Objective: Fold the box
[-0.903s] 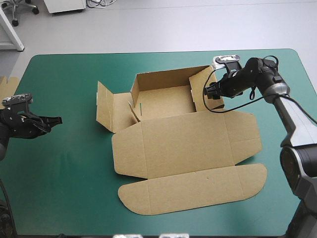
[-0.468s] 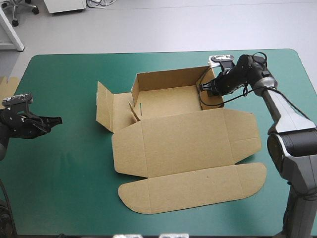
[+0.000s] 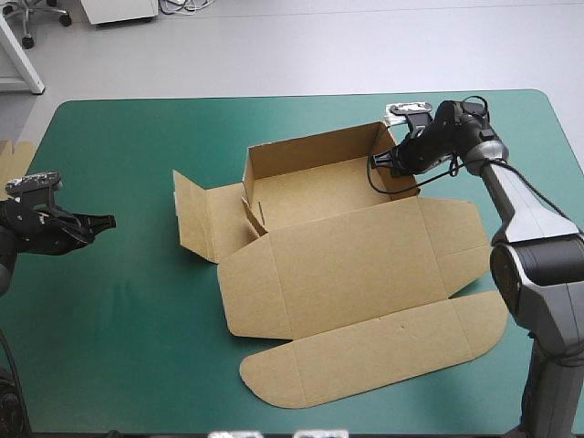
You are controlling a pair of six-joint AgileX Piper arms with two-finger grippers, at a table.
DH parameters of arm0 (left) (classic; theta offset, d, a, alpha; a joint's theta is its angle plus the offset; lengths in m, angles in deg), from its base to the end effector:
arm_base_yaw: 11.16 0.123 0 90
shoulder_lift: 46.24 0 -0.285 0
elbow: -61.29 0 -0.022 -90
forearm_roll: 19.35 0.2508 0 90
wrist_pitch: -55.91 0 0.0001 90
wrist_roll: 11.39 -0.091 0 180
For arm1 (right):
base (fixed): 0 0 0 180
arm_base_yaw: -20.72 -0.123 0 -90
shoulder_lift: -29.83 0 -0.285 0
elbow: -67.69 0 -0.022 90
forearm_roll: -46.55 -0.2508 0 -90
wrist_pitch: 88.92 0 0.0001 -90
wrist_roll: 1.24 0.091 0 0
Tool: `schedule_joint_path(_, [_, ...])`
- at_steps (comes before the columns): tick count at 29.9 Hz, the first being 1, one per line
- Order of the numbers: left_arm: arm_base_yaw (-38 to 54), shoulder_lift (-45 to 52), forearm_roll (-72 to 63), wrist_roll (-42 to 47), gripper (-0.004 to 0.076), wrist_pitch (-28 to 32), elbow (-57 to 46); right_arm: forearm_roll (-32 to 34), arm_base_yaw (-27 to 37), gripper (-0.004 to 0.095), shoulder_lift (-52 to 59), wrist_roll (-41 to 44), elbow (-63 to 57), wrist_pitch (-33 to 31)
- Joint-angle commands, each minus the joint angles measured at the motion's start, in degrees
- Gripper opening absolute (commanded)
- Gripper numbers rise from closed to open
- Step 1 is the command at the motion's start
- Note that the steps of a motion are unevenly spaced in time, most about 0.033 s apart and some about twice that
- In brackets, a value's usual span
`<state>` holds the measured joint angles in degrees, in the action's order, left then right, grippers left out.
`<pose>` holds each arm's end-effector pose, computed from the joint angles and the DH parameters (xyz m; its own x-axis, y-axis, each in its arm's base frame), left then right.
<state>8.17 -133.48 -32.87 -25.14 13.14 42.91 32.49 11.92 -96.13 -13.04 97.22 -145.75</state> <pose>0.2707 0.0796 0.2854 -0.8110 -0.2162 -0.5436 -0.1940 0.9760 -0.0988 0.4519 0.0887 0.2684 -0.8572 -0.2018 -0.4739 -0.3032 0.9414 0.1476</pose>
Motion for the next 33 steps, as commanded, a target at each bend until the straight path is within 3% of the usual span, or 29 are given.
schedule_joint_path(1, [0.1,2.1,-1.9,0.0,0.0125,2.2,1.7,-2.8,1.2,-0.0009,7.7,0.2,1.4,2.2])
schedule_joint_path(15, [0.1,2.0,-9.5,-3.9,0.0124,3.4,1.7,-10.5,7.7,-0.0013,27.4,-3.0,1.4,0.7])
schedule_joint_path(22, [0.1,0.5,-27.7,-15.4,0.0124,4.0,1.7,-16.6,8.9,-0.0013,36.1,-5.2,1.4,-3.8])
schedule_joint_path(28, [-0.6,-3.1,-51.2,-32.2,0.0124,-5.9,1.7,-17.3,8.8,-0.0013,38.2,-4.9,1.3,-6.3])
schedule_joint_path(33, [-3.1,-3.3,-62.3,-38.8,0.0113,-15.2,1.7,-16.6,8.8,-0.0013,38.2,-4.7,0.9,-5.6])
